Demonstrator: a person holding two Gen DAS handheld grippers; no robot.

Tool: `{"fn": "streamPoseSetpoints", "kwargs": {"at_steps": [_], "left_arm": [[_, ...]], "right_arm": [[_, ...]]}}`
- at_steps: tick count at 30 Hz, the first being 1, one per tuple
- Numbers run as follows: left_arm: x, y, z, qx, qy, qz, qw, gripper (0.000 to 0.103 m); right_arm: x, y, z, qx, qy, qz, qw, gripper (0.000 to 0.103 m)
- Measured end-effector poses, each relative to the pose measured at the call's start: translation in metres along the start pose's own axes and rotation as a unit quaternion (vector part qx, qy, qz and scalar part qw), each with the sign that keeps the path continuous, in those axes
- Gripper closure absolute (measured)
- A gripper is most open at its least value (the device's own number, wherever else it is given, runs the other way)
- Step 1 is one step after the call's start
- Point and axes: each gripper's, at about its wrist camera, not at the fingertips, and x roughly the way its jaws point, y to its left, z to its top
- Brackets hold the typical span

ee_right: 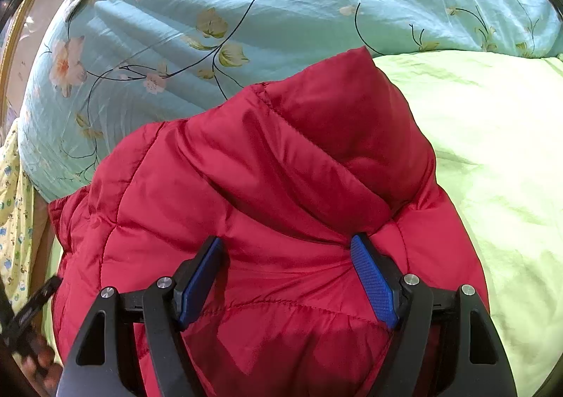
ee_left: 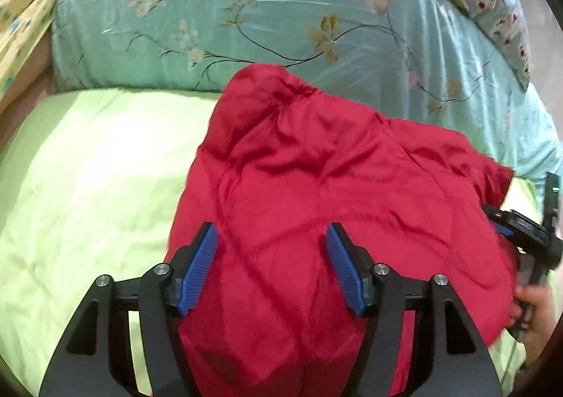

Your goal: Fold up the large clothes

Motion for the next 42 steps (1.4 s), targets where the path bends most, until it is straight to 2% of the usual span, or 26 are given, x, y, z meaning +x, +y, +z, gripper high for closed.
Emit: {"fn": "streamPoseSetpoints", "kwargs": {"at_steps": [7,11,14,19,22,27,31,34,35,39,42], "left_arm": [[-0.033,0.035,-0.03,-0.061,0.0,-0.001,0.9982,0.038],[-0.026,0.053,-0.037,-0.079,0.013,-0.004,0.9968,0.037],[-0.024,0.062,-0.042,-0.096,0.019,-0.021,0.995,0.03],[-0.02,0.066,-0.041,-0.106,0.026,-0.052,0.9927,0.03],[-0.016,0.069,-0.04,-0.112,0.032,-0.064,0.9912,0.023],[-0.008,0.073,-0.038,-0.122,0.047,-0.093,0.987,0.021],[-0.001,0.074,-0.034,-0.125,0.056,-0.11,0.9844,0.017],[0.014,0.073,-0.032,-0.13,0.075,-0.131,0.9799,0.008],[0.02,0.074,-0.032,-0.133,0.082,-0.135,0.9784,0.0],[0.034,0.072,-0.033,-0.143,0.097,-0.159,0.9721,0.0],[0.038,0.067,-0.033,-0.145,0.102,-0.172,0.969,0.0]], "right_arm": [[-0.017,-0.001,-0.001,-0.003,0.001,0.005,1.0,0.026],[-0.041,0.001,-0.006,-0.02,-0.004,0.002,1.0,0.026],[-0.063,-0.006,-0.014,-0.028,-0.008,0.004,1.0,0.025],[-0.09,-0.023,-0.024,-0.028,-0.013,-0.002,1.0,0.019],[-0.099,-0.04,-0.028,-0.019,-0.013,-0.002,1.0,0.014],[-0.093,-0.064,-0.032,0.016,0.011,0.008,1.0,0.011],[-0.083,-0.082,-0.036,0.051,0.029,0.033,0.998,0.011],[-0.067,-0.089,-0.039,0.071,0.055,0.069,0.994,0.009],[-0.063,-0.091,-0.04,0.076,0.062,0.076,0.992,0.008],[-0.047,-0.093,-0.045,0.095,0.081,0.103,0.987,0.003],[-0.041,-0.086,-0.047,0.083,0.088,0.114,0.986,0.002]]}}
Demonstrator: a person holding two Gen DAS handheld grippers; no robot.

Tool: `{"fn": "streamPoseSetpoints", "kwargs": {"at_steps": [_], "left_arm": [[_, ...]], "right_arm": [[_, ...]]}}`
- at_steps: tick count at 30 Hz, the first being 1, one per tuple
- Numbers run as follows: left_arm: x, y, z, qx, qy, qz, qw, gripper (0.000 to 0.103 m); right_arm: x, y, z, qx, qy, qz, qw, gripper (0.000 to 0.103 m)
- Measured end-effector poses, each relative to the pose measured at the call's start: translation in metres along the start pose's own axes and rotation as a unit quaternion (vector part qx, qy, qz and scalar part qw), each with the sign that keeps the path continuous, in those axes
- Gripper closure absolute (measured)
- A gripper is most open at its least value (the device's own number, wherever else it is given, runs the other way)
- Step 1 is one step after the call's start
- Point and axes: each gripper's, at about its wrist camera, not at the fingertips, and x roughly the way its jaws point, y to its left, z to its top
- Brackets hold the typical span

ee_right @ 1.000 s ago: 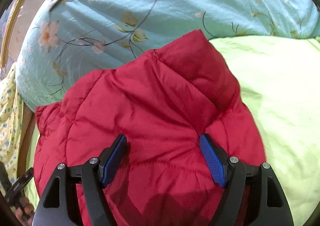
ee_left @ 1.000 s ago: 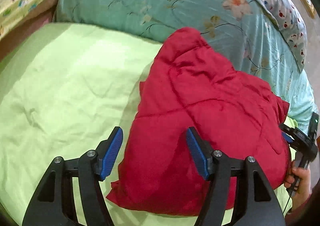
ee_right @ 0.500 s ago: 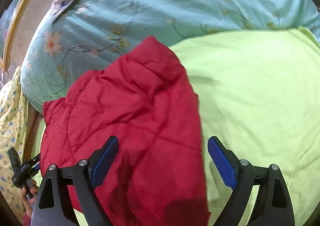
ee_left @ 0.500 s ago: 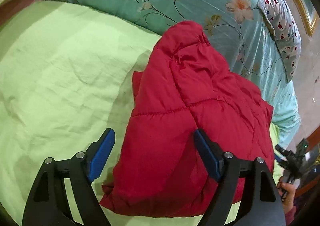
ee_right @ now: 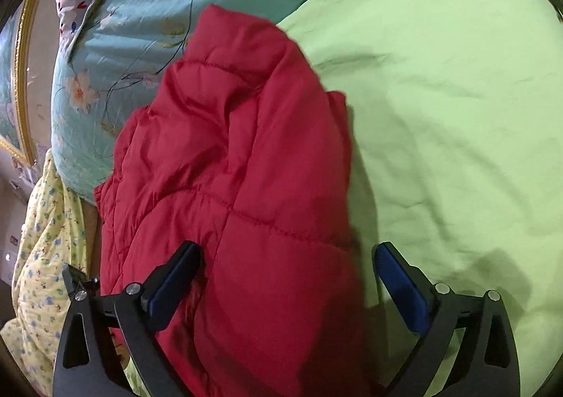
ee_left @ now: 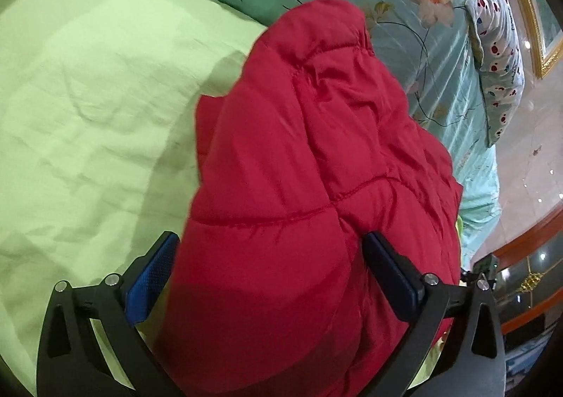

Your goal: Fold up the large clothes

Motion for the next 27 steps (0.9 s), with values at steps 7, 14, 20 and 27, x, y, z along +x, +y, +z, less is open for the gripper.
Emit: {"fn": "streamPoseSetpoints", "kwargs": {"at_steps": [7,14,20,27], "left_arm": [[-0.003,-0.021,-0.003,0.041,-0.006,-0.01,0.9991,0.031],[-0.034,-0.041,-0.013,0.074,-0.018,-0.01,0.997,0.061],[-0.076,-0.046,-0.043,0.08,-0.012,-0.026,0.9963,0.064],[-0.122,-0.042,-0.096,0.077,-0.003,-0.041,0.9961,0.064]], "right_arm": [[0.01,0.016,-0.004,-0.012,0.012,0.017,1.0,0.025],[-0.015,0.037,-0.011,-0.02,0.007,0.016,1.0,0.059],[-0.051,0.046,-0.045,-0.029,0.023,0.027,0.999,0.062],[-0.09,0.038,-0.097,-0.027,0.041,0.043,0.998,0.063]]}}
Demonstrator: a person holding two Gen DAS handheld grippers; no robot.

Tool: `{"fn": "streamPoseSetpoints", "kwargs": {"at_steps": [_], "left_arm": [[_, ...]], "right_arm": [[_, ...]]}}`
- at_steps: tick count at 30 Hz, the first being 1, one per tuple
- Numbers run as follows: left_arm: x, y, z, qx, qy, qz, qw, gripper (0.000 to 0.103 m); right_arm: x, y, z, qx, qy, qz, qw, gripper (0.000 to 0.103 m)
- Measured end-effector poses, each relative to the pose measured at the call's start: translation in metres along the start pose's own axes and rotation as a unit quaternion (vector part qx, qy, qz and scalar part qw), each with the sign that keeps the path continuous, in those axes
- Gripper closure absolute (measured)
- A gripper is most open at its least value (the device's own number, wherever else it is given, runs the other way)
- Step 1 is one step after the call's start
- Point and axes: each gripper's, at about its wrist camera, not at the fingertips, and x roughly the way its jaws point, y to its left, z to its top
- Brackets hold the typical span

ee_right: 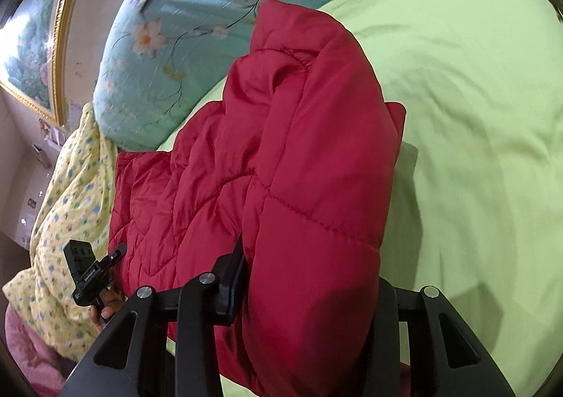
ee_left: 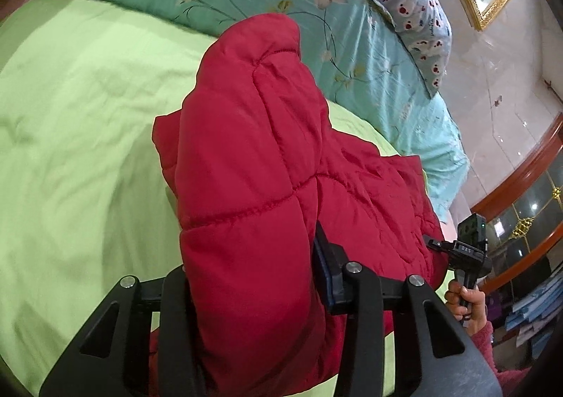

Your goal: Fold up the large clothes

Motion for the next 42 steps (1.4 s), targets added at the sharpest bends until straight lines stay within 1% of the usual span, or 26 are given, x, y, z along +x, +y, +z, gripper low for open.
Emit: {"fn": "streamPoseSetpoints", "kwargs": {"at_steps": [4,5,6,7,8,9,10,12,13,15,17,18,20,24,27,29,31,33,36,39,42], "left_arm": [[0.001,0.007,-0.015,-0.002,0.005,0.015,0.9999,0.064],[0.005,0.009,-0.016,-0.002,0.006,0.027,0.9996,0.063],[0.009,0.009,-0.017,0.002,0.007,0.042,0.9991,0.06],[0.015,0.007,-0.017,0.015,0.004,0.068,0.9976,0.058],[0.019,0.005,-0.018,0.025,0.001,0.087,0.9959,0.051],[0.022,0.002,-0.019,0.035,-0.004,0.104,0.9939,0.048],[0.024,-0.001,-0.018,0.043,-0.012,0.116,0.9923,0.047],[0.029,-0.008,-0.017,0.058,-0.028,0.143,0.9876,0.04],[0.032,-0.011,-0.015,0.063,-0.035,0.158,0.9848,0.039],[0.037,-0.013,-0.015,0.069,-0.044,0.177,0.9809,0.03],[0.042,-0.013,-0.013,0.063,-0.054,0.197,0.9768,0.023],[0.039,-0.008,-0.015,0.055,-0.056,0.2,0.9767,0.02],[0.036,-0.006,-0.017,0.041,-0.061,0.199,0.9773,0.019],[0.022,-0.009,-0.023,0.026,-0.069,0.207,0.9755,0.019],[0.008,-0.012,-0.027,0.026,-0.08,0.223,0.9711,0.017],[-0.001,-0.017,-0.027,0.029,-0.09,0.231,0.9684,0.017],[-0.009,-0.021,-0.025,0.029,-0.101,0.242,0.9645,0.017],[-0.015,-0.024,-0.023,0.028,-0.109,0.249,0.9619,0.017],[-0.025,-0.027,-0.027,0.027,-0.116,0.237,0.9641,0.017],[-0.031,-0.035,-0.036,0.039,-0.116,0.228,0.966,0.017],[-0.03,-0.049,-0.045,0.053,-0.11,0.219,0.9681,0.017]], "right_arm": [[-0.003,-0.001,-0.01,-0.003,-0.003,-0.005,1.0,0.062],[-0.002,0.0,-0.01,-0.003,-0.007,-0.01,1.0,0.06],[0.0,0.002,-0.01,-0.003,-0.011,-0.016,1.0,0.059],[0.004,0.003,-0.009,-0.007,-0.016,-0.028,0.999,0.057],[0.005,0.002,-0.011,-0.011,-0.019,-0.036,0.999,0.055],[0.008,0.001,-0.009,-0.01,-0.024,-0.045,0.999,0.054],[0.01,-0.001,-0.01,-0.005,-0.028,-0.047,0.998,0.053],[0.013,-0.006,-0.009,0.01,-0.036,-0.049,0.998,0.051],[0.015,-0.009,-0.008,0.018,-0.041,-0.048,0.998,0.049],[0.015,-0.013,-0.009,0.025,-0.049,-0.051,0.997,0.046],[0.016,-0.012,-0.01,0.023,-0.056,-0.057,0.997,0.041],[0.015,-0.012,-0.012,0.023,-0.059,-0.058,0.996,0.04],[0.013,-0.013,-0.014,0.024,-0.065,-0.06,0.996,0.034],[0.006,-0.006,-0.016,0.029,-0.075,-0.075,0.994,0.03],[-0.002,0.0,-0.02,0.024,-0.086,-0.095,0.991,0.029],[-0.01,0.003,-0.022,0.025,-0.098,-0.107,0.989,0.022],[-0.018,0.004,-0.024,0.031,-0.112,-0.121,0.986,0.018],[-0.03,0.007,-0.027,0.032,-0.131,-0.132,0.982,0.018],[-0.046,0.018,-0.034,0.017,-0.156,-0.141,0.977,0.017],[-0.055,0.04,-0.041,-0.018,-0.174,-0.154,0.972,0.017],[-0.056,0.064,-0.051,-0.058,-0.182,-0.159,0.969,0.017]]}}
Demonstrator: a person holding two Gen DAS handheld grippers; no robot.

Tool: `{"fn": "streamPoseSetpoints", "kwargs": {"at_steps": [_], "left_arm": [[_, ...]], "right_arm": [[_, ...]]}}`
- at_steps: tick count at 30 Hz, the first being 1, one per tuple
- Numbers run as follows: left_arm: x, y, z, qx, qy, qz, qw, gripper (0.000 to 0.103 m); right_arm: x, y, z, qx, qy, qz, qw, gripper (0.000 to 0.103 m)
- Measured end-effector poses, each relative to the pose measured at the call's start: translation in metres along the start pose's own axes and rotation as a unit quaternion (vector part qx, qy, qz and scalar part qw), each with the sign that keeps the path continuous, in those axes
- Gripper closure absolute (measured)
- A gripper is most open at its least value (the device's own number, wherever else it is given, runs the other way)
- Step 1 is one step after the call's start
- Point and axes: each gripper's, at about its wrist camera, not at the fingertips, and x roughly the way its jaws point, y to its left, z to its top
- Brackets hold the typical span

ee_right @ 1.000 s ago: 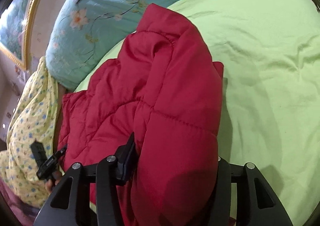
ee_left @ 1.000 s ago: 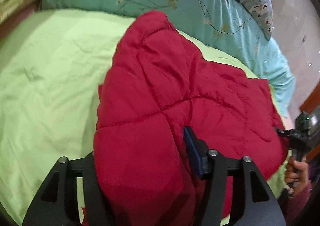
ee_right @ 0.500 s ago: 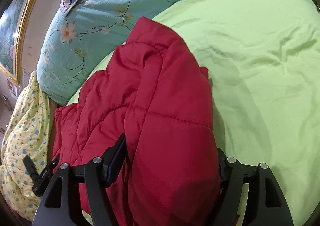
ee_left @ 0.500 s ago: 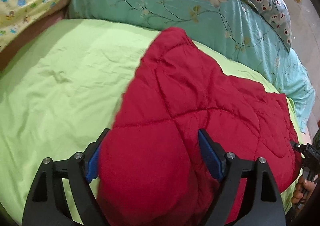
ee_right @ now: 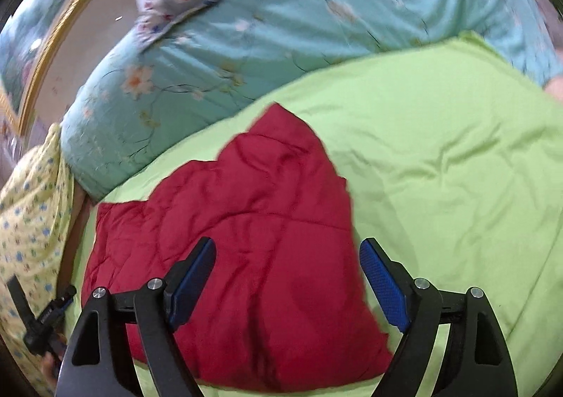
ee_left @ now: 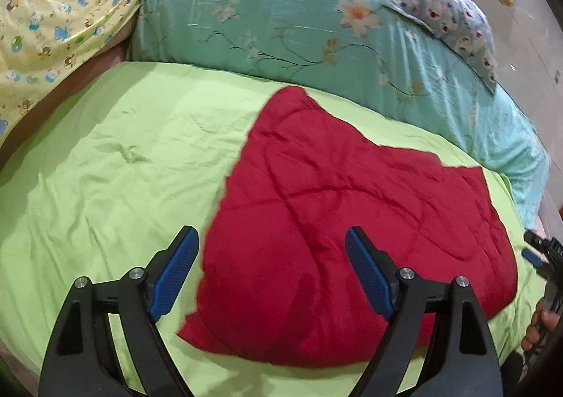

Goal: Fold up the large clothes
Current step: 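Lower the folded edge onto the jacket and open both grippers, then press and smooth the jacket surface with both open grippers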

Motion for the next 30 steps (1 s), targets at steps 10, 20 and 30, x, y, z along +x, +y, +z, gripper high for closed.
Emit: {"fn": "streamPoseSetpoints", "kwargs": {"at_steps": [10,20,30], "left_arm": [[-0.005,-0.061,-0.023,0.076,0.029,-0.058,0.995,0.017],[0.037,-0.071,-0.026,0.103,0.069,-0.026,0.992,0.014],[0.079,-0.074,-0.007,0.092,0.084,0.013,0.9921,0.0]], "right_arm": [[0.027,0.085,-0.045,-0.153,0.059,0.028,0.986,0.017],[0.072,0.079,-0.04,-0.171,0.094,-0.009,0.981,0.011],[0.115,0.071,-0.014,-0.169,0.115,-0.035,0.978,0.005]]}}
